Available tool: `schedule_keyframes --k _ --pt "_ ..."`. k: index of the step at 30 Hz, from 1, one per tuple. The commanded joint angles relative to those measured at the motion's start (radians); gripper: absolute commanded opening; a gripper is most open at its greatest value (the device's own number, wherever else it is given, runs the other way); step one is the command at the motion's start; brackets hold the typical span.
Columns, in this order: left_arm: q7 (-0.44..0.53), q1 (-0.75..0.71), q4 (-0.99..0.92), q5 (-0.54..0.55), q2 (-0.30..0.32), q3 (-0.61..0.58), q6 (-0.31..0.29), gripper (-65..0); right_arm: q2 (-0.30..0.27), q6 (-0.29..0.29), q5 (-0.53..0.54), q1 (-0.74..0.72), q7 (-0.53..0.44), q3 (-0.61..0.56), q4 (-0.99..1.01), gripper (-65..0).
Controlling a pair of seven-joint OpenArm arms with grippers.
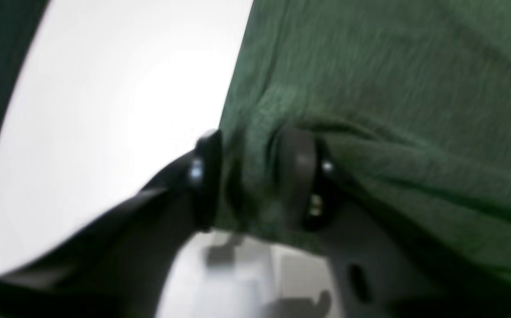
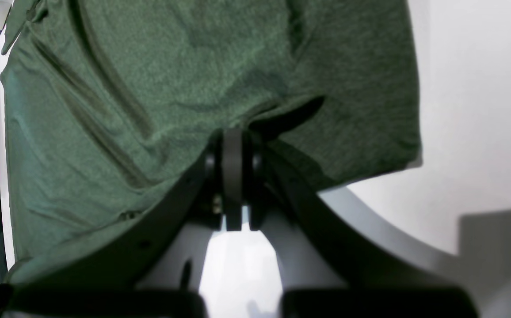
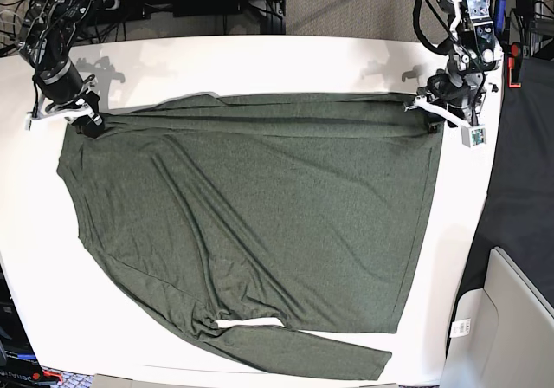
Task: Fold the T-shirt properly
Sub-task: 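Lift the shoulder corners with both grippers and pull them apart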
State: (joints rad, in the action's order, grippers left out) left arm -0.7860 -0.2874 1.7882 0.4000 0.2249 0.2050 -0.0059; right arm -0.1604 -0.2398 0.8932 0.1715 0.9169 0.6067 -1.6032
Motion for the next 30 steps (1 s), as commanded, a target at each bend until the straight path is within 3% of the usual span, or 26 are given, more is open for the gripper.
schedule_keyframes --k 1,10,21,30 --pt "0.017 0.006 0.026 -0.002 0.012 0.011 0.001 -35.4 -0.014 -0.007 0.019 -0.007 -0.019 0.006 -0.018 -64.8" --pt "0.013 -0.137 0.106 0.001 0.014 0.053 0.001 -31.2 -0.014 -0.007 0.020 0.006 -0.019 0.008 -0.021 -64.8" --pt "-0.037 -0.121 0.042 0.293 0.015 0.053 0.001 -29.4 -0.012 -0.007 0.020 0.006 -0.019 0.005 -0.021 -64.8" --pt "-0.039 -0.103 0.008 0.304 0.011 0.044 0.001 -29.6 -0.012 -0.007 0.020 0.013 -0.019 0.006 -0.021 -64.8"
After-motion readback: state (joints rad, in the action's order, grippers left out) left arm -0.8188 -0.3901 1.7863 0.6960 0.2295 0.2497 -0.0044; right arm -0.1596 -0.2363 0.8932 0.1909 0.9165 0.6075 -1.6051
